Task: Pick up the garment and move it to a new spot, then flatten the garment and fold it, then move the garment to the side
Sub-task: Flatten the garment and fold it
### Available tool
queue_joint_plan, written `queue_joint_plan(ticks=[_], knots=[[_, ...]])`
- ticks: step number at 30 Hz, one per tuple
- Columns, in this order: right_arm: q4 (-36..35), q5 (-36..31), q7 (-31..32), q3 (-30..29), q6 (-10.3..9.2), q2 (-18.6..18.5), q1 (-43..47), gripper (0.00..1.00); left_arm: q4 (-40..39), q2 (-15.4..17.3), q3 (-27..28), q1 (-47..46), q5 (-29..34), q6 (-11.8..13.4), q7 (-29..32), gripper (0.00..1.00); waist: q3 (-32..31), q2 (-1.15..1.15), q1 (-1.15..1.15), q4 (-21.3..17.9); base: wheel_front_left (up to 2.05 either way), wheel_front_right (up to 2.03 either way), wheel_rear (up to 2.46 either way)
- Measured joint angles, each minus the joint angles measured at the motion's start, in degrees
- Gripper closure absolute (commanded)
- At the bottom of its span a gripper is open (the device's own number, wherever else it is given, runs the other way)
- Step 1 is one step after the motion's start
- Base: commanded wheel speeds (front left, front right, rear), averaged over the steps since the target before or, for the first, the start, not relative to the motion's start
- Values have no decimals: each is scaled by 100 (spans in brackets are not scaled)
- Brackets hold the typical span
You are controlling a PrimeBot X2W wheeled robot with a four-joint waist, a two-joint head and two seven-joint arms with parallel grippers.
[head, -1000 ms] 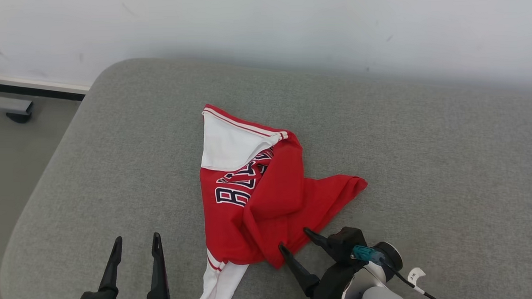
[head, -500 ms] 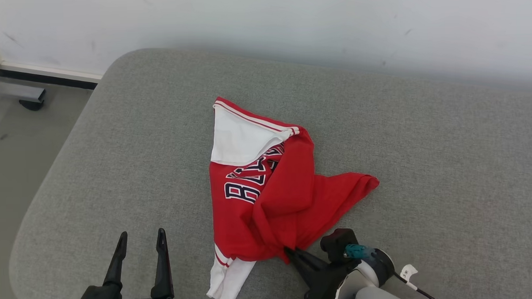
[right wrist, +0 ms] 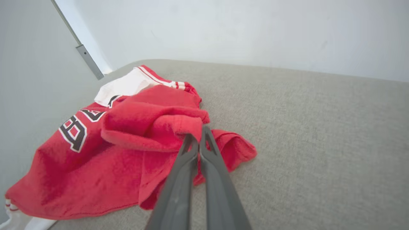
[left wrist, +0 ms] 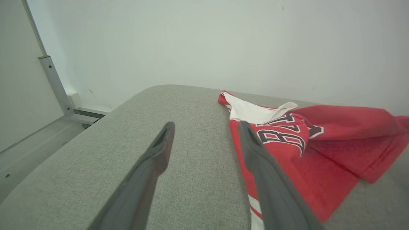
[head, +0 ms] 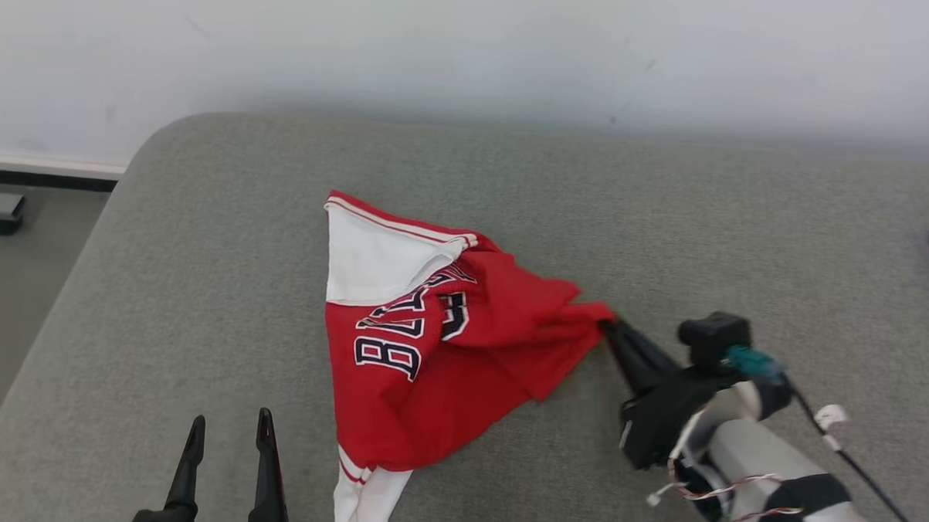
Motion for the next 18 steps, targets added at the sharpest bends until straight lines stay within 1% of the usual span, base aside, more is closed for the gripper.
queue_joint_plan(ticks=[5, 8, 11, 12, 16, 17, 18], knots=[[-756, -510, 0, -914, 0, -441, 407, 100, -13, -4, 32, 54, 11, -2, -1, 0, -58, 0, 0, -230, 0, 0, 0], [-1170, -738, 0, -1337, 0, -645, 630, 100, -14, -5, 54, 103, 24, 0, -1, 0, -88, 0, 0, -368, 0, 0, 0], [-1550, -914, 0, -1652, 0, -806, 829, 100, -7, -7, 88, 116, 24, -3, 0, 0, -120, 0, 0, -502, 0, 0, 0], [-1807, -999, 1, -1820, 0, -918, 945, 100, -8, -8, 87, 143, 25, -4, -1, 0, -144, 0, 0, -585, 0, 0, 0], [-2495, -1144, 211, -2135, 0, -1146, 1160, 100, -22, -8, 69, 198, 34, 10, -1, 0, -206, 0, 0, -735, 0, 0, 0], [-2495, -1144, 211, -2135, 0, -1146, 1160, 100, -22, -8, 69, 198, 34, 10, -1, 0, -206, 0, 0, -735, 0, 0, 0], [-2697, -1188, 303, -2210, 0, -1194, 1230, 100, -21, -8, 67, 215, 31, 13, 0, 0, -223, 0, 0, -764, 0, 0, 0]])
